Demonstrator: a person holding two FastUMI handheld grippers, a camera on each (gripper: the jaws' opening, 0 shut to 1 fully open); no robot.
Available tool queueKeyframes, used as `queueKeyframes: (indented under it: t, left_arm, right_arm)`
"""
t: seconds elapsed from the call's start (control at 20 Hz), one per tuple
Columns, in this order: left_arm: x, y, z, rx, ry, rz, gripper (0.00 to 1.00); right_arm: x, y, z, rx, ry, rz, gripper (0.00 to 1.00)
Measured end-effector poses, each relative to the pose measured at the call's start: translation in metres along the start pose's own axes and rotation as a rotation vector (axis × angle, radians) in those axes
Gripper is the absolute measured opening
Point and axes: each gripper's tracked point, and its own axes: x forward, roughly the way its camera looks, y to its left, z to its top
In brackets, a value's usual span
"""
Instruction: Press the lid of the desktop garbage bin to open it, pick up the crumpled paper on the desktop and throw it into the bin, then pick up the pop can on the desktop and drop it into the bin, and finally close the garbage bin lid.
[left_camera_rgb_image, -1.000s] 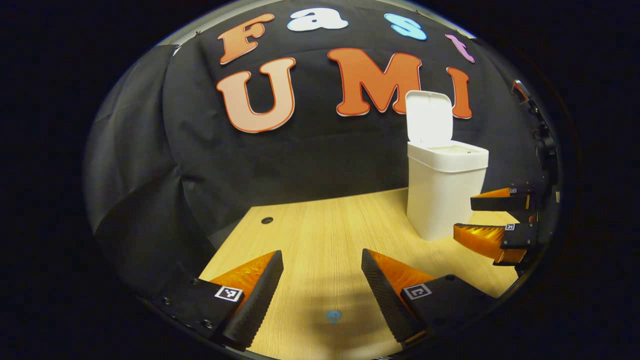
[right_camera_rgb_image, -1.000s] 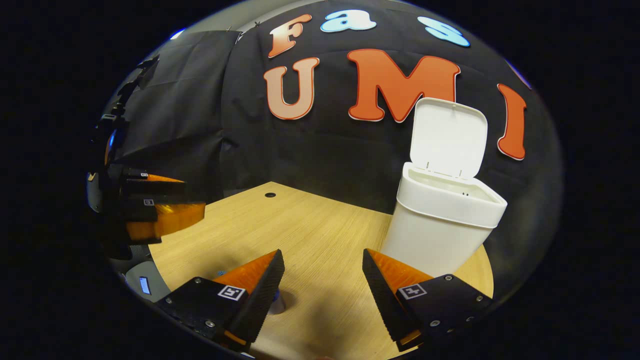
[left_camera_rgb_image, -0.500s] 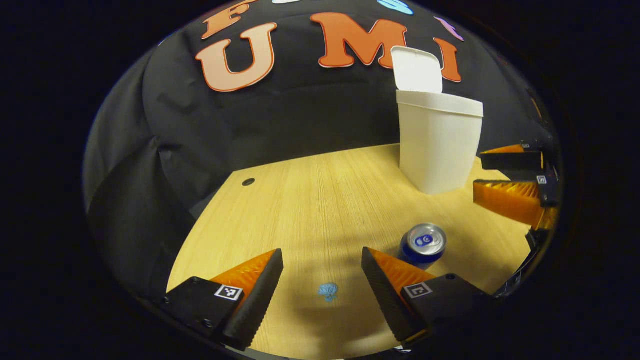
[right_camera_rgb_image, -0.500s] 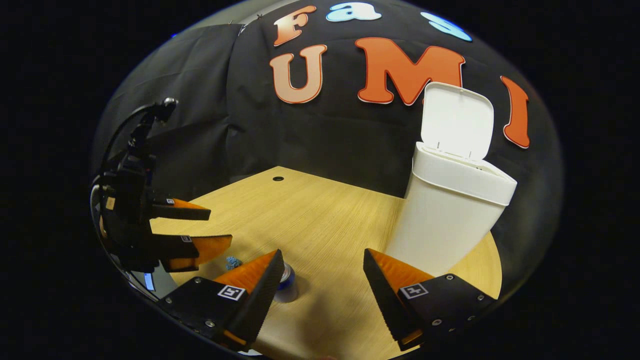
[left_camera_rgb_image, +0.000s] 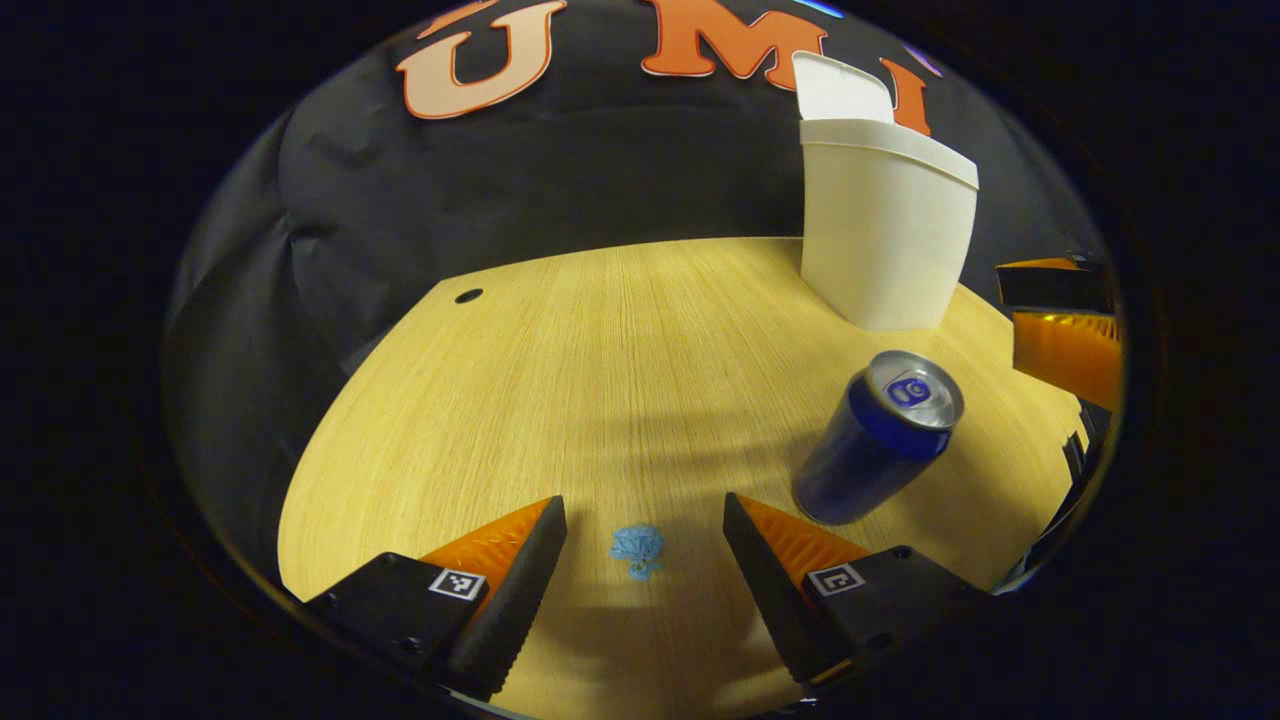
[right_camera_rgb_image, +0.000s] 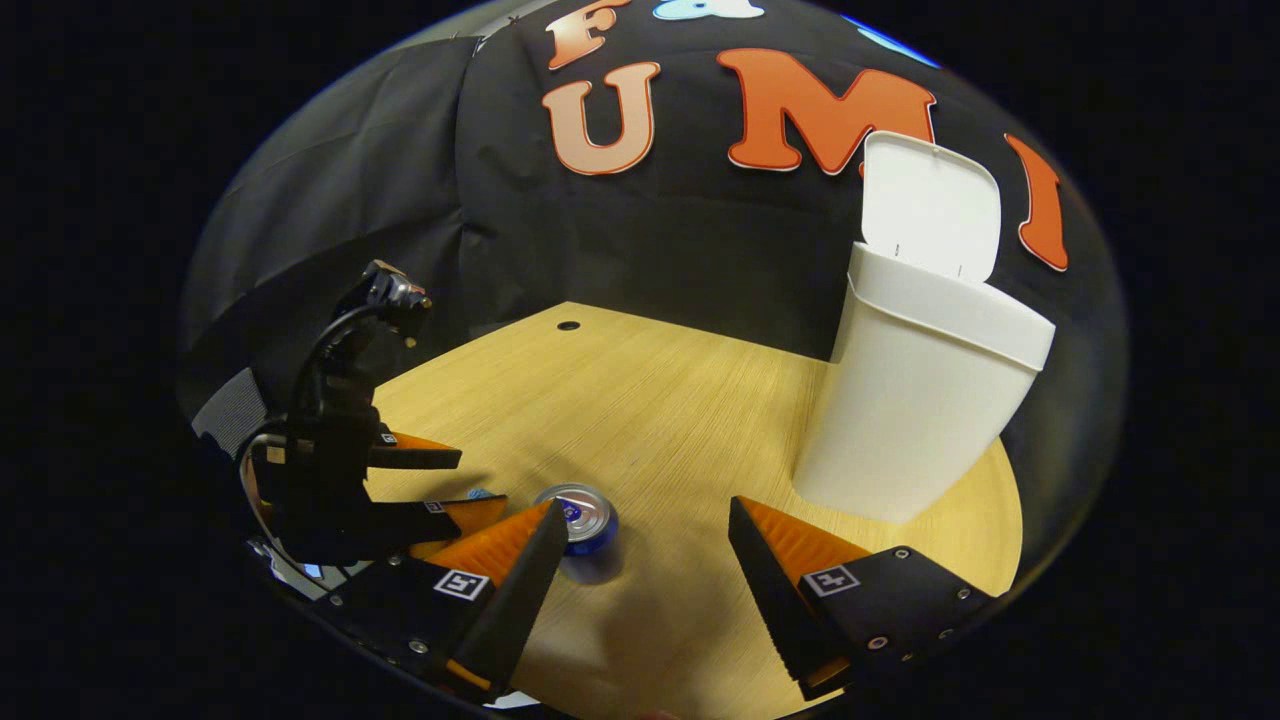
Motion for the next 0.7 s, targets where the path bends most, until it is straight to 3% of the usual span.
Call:
queueKeyframes:
  t: [0.25, 0.35, 0.4, 0.45, 0.6, 0.7]
  left_arm:
    - [0.011, 0.009, 0.007, -0.008, 0.047, -0.028, 1.0]
    - [0.013, 0.0, -0.007, -0.024, 0.035, -0.049, 0.95]
    - [0.015, 0.002, 0.003, -0.027, 0.041, -0.054, 0.82]
    - [0.015, 0.005, 0.01, -0.034, 0.033, -0.053, 0.76]
    - [0.013, 0.012, 0.009, -0.049, 0.038, -0.036, 0.38]
    - [0.013, 0.015, 0.012, -0.036, 0.039, -0.038, 0.27]
  right_arm:
    - [0.005, 0.008, -0.014, -0.01, 0.046, 0.005, 0.98]
    - [0.006, 0.012, -0.018, -0.005, 0.058, 0.015, 0.98]
    - [0.007, 0.014, -0.018, -0.006, 0.061, 0.015, 0.98]
    - [0.008, 0.015, -0.021, -0.007, 0.066, 0.018, 0.98]
    - [0.011, 0.019, -0.027, -0.01, 0.083, 0.025, 0.98]
    - [0.013, 0.019, -0.03, -0.016, 0.088, 0.03, 0.98]
